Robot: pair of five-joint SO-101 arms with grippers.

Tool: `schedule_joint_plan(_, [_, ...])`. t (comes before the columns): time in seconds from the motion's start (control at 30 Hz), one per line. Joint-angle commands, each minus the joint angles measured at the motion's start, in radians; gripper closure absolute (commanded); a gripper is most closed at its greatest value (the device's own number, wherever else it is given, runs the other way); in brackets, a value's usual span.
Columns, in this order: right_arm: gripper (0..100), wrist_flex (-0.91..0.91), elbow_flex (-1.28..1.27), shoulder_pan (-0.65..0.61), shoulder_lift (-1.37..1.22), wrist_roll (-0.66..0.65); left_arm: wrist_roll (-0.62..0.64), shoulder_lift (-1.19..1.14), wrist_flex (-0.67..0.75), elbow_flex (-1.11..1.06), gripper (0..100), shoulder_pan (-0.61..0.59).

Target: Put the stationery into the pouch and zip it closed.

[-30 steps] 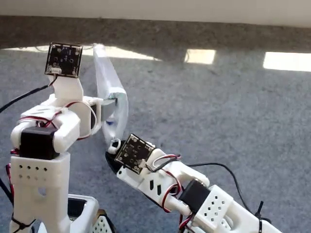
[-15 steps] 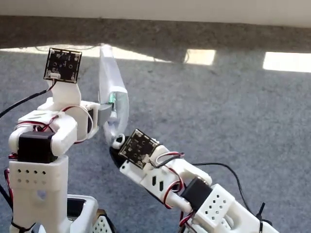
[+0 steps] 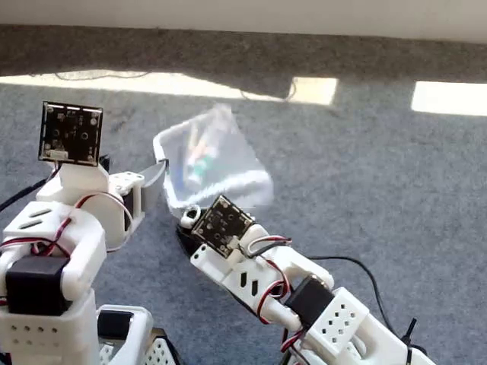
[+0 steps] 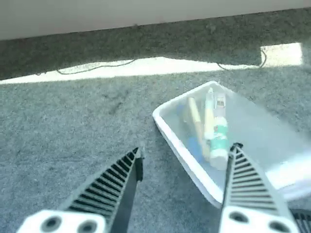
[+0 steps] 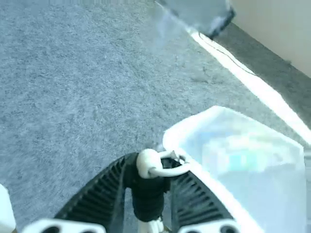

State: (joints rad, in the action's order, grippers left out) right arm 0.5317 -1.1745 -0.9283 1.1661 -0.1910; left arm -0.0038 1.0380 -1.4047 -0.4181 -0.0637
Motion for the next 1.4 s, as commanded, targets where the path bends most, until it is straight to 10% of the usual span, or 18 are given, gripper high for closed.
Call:
schedule_joint_plan(0.0, [99.4,-0.007,0.058,0.025,0.028,0.031,-0.008,0.018,0.02,-0.01,74,-0.005])
schedule_joint_plan(0.6, [99.4,-0.002,0.113,0.217,0.163,0.121,-0.267,0.018,-0.023,-0.101,74,0.166])
schedule_joint_plan(1.37, [99.4,0.001,0.09,0.211,0.351,0.117,-0.203,0.019,0.132,-0.239,74,0.372])
